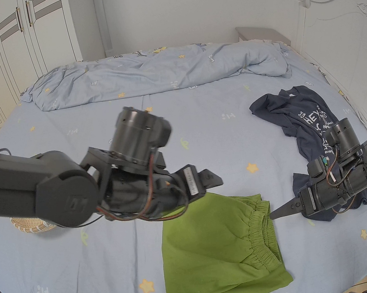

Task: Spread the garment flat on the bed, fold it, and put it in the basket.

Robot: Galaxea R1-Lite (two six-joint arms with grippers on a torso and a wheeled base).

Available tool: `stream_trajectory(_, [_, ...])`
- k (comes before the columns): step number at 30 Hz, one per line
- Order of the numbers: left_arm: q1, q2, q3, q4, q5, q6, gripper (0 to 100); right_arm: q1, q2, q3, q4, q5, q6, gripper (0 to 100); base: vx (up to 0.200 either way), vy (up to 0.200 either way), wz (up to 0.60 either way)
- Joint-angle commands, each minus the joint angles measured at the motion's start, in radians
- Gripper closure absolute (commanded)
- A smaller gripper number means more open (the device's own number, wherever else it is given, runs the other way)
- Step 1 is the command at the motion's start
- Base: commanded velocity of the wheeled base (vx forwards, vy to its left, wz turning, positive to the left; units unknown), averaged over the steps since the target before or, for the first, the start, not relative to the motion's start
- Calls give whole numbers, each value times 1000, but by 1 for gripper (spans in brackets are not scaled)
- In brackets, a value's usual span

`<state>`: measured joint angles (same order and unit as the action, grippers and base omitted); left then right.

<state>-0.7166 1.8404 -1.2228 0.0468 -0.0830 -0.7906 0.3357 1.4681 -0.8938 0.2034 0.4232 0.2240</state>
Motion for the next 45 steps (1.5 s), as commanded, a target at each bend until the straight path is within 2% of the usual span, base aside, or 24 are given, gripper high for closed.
stream_trajectory(1, [270, -86, 266, -94, -267, 111, 0, 226, -52, -11, 2, 0, 24, 0, 0, 0, 0])
stream_trajectory(3, [310, -50, 330, -176, -299, 182, 0, 287, -49, -7, 4, 0, 38, 0, 0, 0, 0])
stream_trajectory(4, [310, -50, 330, -176, -299, 182, 0, 287, -49, -7, 4, 0, 38, 0, 0, 0, 0])
stream_trajectory(6, [333, 10, 387, -280, -322, 218, 0, 344, 1, 9, 1, 6, 49, 0, 0, 0, 0])
stream_trajectory(12, [335, 86, 430, -375, -342, 231, 0, 362, 95, 39, -19, 29, 46, 0, 0, 0, 0])
stream_trajectory(15, [335, 112, 434, -406, -383, 231, 0, 356, 132, 65, -50, 104, 46, 0, 0, 0, 0])
stream_trajectory(18, [333, 120, 444, -407, -434, 231, 0, 327, 169, 75, -55, 123, 44, 0, 0, 0, 0])
stream_trajectory(23, [332, 123, 448, -423, -471, 231, 0, 304, 178, 90, -53, 121, 44, 0, 0, 0, 0])
stream_trajectory(25, [325, 137, 450, -443, -491, 231, 0, 259, 179, 110, -53, 123, 41, 0, 0, 0, 0])
stream_trajectory(32, [275, 168, 457, -489, -495, 234, 0, 183, 178, 133, -55, 126, 37, 0, 0, 0, 0])
stream_trajectory(36, [226, 187, 460, -495, -492, 231, 0, 147, 179, 131, -55, 166, 29, 0, 0, 0, 0])
stream_trajectory(45, [206, 221, 471, -538, -494, 228, 0, 132, 207, 128, -56, 180, 1, 0, 0, 0, 0])
